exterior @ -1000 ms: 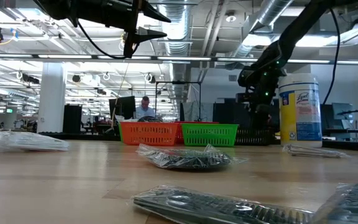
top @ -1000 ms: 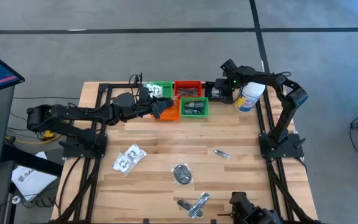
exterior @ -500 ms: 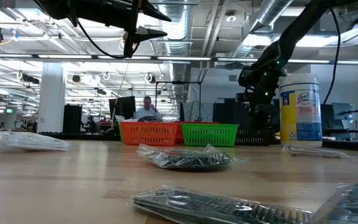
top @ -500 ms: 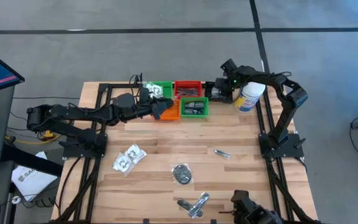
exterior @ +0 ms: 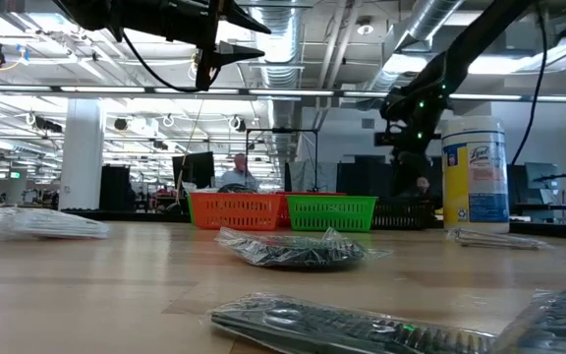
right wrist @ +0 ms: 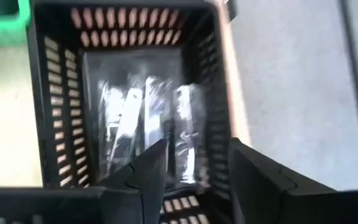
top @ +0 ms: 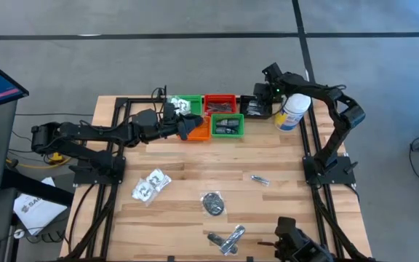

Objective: Pick & Place Travel size toiletries
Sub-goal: Adjust the black comb

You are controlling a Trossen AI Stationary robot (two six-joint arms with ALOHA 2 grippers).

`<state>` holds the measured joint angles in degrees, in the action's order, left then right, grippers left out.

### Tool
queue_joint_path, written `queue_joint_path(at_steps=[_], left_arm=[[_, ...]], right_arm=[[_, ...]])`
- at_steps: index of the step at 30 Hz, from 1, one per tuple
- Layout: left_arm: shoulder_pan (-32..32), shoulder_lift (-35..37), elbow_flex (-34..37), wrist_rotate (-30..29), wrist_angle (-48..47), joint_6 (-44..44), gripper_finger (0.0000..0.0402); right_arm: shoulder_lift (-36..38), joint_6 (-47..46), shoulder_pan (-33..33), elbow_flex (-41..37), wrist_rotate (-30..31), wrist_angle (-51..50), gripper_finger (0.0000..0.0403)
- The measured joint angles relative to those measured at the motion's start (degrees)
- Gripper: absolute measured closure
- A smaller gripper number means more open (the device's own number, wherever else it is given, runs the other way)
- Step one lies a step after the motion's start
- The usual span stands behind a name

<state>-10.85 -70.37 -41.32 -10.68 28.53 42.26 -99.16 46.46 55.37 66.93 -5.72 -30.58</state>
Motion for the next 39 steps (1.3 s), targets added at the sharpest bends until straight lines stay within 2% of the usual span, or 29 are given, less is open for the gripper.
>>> queue_joint_path(at_steps=[11,22,31,39], left_arm=[[-0.1,0.0,0.0,0.0,0.0,-0.3,0.0247],[-0.1,0.0,0.0,0.2,0.0,-0.2,0.0247],[-0.6,0.0,0.0,8.0,-0.4,0.2,0.0247],[-0.5,0.0,0.0,18.3,-4.7,3.3,0.0247]], right_arm=[[8.6,-4.7,-1.1,3.4,0.3,-0.2,0.0217],[15.2,-7.5,-7.4,4.0,0.2,-0.4,0.0218],[17.5,-11.3,-15.9,4.0,0.2,-0.4,0.0226],[17.5,-18.3,-24.4,4.0,0.2,-0.2,0.0231]])
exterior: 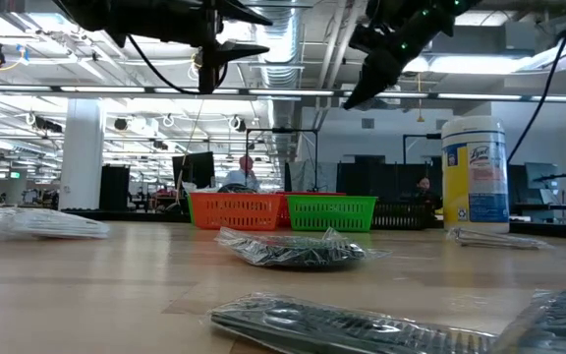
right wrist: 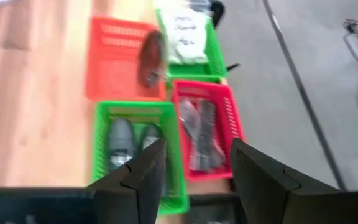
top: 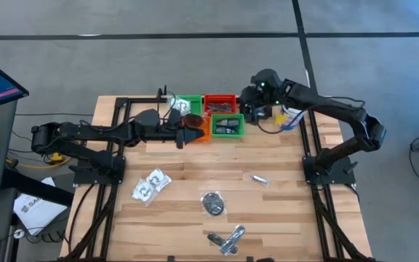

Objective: Pick & Place Travel size toiletries
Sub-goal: Adjust the black comb

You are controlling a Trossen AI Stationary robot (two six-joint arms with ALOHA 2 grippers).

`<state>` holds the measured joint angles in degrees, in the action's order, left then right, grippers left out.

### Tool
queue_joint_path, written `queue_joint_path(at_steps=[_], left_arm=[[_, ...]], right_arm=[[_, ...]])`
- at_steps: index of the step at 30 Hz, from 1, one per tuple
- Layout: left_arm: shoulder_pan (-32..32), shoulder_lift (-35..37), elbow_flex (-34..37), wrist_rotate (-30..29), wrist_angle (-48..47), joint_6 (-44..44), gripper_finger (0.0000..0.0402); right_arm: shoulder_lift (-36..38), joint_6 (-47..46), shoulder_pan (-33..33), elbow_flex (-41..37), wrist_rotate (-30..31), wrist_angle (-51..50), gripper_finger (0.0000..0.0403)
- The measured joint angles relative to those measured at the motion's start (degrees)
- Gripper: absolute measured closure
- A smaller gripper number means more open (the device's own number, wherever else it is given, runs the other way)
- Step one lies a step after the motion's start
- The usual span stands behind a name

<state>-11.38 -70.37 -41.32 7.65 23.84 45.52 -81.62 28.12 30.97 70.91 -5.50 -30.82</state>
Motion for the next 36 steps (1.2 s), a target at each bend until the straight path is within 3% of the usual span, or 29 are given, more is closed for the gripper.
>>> queue_joint_path(at_steps=[9,24,32,36], left_arm=[[3.9,0.0,0.0,6.1,-2.5,1.5,0.0247],[16.2,0.0,0.0,6.4,-14.1,3.7,0.0247],[20.9,0.0,0.0,5.7,-30.1,8.1,0.0250],[23.0,0.0,0.0,4.3,-38.4,10.4,0.0272]], right_arm=[[0.0,-10.2,-7.6,0.0,0.0,0.1,0.0237],[-0.2,-32.8,-19.7,0.0,0.0,0.9,0.0255],[-0.2,-39.7,-25.4,0.0,0.0,8.5,0.0277],[-0.2,-41.9,-27.4,0.0,0.0,12.0,0.0291]])
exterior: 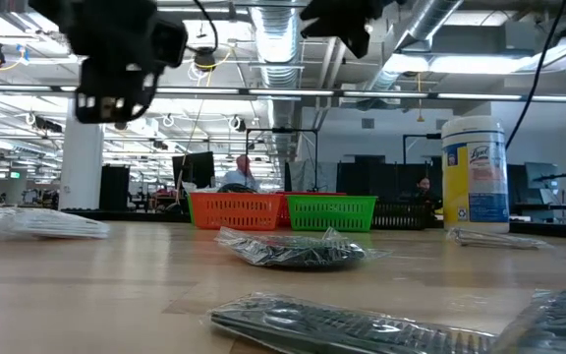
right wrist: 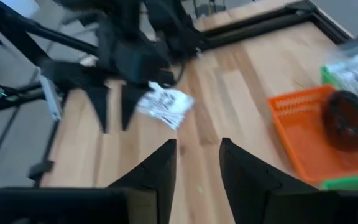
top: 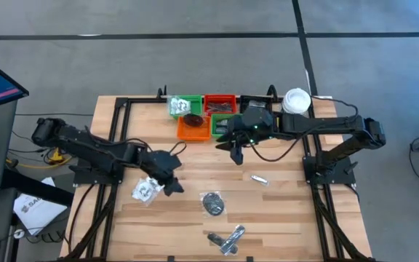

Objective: Pick & Place Travel size toiletries
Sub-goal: Adjust the black comb

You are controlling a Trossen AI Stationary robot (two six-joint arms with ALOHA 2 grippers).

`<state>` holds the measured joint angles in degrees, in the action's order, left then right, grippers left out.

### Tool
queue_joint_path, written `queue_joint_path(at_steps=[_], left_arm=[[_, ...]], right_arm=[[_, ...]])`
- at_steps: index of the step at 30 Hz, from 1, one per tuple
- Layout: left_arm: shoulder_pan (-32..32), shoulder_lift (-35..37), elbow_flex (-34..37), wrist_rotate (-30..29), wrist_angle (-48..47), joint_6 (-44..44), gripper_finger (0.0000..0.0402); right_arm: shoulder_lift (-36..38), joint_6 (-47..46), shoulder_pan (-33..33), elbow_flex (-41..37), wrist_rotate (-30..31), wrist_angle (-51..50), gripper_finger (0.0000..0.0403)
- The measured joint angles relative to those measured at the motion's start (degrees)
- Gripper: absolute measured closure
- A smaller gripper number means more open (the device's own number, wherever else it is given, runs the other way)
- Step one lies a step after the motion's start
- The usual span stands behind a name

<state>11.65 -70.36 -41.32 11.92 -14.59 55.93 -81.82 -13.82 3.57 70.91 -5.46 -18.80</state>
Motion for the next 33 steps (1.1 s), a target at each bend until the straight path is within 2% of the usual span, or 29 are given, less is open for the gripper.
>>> queue_joint_path(at_steps=[7,10,17,21,27,33], left_arm=[[3.8,2.6,0.0,-7.8,-5.5,1.0,0.0358],[4.1,3.6,0.0,-9.1,-7.7,1.7,0.0394],[4.2,3.6,0.0,-5.4,-7.4,0.2,0.0401],[4.2,3.6,0.0,-5.3,-7.4,0.0,0.0401],[4.1,3.6,0.0,-7.9,-7.2,-0.5,0.0401],[2.9,3.6,0.0,-13.1,-3.8,-0.6,0.0401]], right_arm=[[0.0,-1.4,-1.9,0.0,2.6,2.0,0.0310],[0.0,-2.7,-2.1,0.0,2.7,1.8,0.0316],[0.0,-3.4,-2.1,0.0,2.5,1.0,0.0330],[0.0,-6.5,-3.4,0.0,-2.6,-3.7,0.0344],[0.0,-7.3,-11.3,0.0,-5.2,-15.4,0.0396],[-0.1,-10.2,-20.0,-2.9,-4.7,-17.3,0.0398]])
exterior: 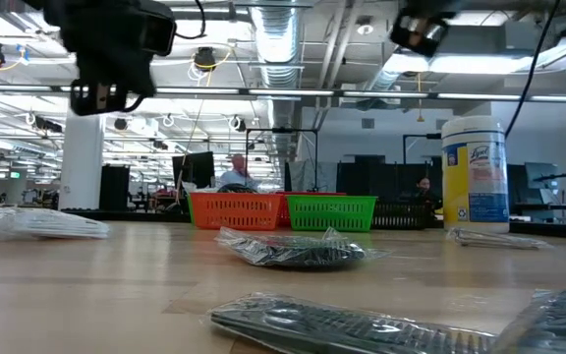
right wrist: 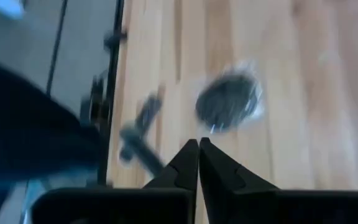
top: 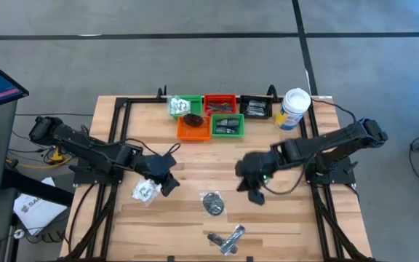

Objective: Pick & Place Travel size toiletries
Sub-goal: Adjust the black comb

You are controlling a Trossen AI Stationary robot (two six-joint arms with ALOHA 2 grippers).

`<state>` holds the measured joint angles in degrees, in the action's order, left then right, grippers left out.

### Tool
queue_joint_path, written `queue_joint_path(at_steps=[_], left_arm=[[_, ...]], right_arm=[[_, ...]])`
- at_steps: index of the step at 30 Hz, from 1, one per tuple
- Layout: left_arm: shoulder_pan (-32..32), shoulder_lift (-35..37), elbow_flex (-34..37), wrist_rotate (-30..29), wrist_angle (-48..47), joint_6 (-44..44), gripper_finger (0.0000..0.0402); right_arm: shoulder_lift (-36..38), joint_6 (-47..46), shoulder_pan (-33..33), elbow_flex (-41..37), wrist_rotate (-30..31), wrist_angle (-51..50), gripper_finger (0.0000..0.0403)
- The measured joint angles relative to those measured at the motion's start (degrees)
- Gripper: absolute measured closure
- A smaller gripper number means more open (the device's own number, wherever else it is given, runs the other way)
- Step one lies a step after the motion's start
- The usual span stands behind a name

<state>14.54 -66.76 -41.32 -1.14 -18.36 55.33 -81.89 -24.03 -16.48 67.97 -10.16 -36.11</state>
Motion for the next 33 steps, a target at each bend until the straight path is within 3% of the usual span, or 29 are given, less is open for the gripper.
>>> queue_joint_path(at_steps=[5,9,13,22,24,33], left_arm=[[-1.3,0.0,0.0,-2.0,6.0,-1.9,0.0401],[-2.4,0.0,0.0,-2.3,10.1,-3.5,0.0401],[-3.5,0.0,0.0,-2.4,12.8,-4.0,0.0401],[-4.5,0.0,0.0,-2.4,13.9,-4.0,0.0401],[-4.5,0.0,0.0,-2.4,13.9,-4.0,0.0401],[-4.4,0.0,0.0,-3.0,15.0,-3.9,0.0401]], right_arm=[[0.0,0.4,-6.2,-5.4,-0.4,0.6,0.0400],[-0.1,0.5,-8.7,-10.2,-0.4,7.8,0.0401],[-4.8,0.6,-9.8,-12.4,-0.5,12.9,0.0402],[-22.0,4.5,-16.8,-2.6,-1.9,15.1,0.0403],[-23.3,5.3,-16.9,-2.2,-2.0,19.2,0.0403],[-23.3,8.0,-15.6,-2.8,-2.0,20.2,0.0403]])
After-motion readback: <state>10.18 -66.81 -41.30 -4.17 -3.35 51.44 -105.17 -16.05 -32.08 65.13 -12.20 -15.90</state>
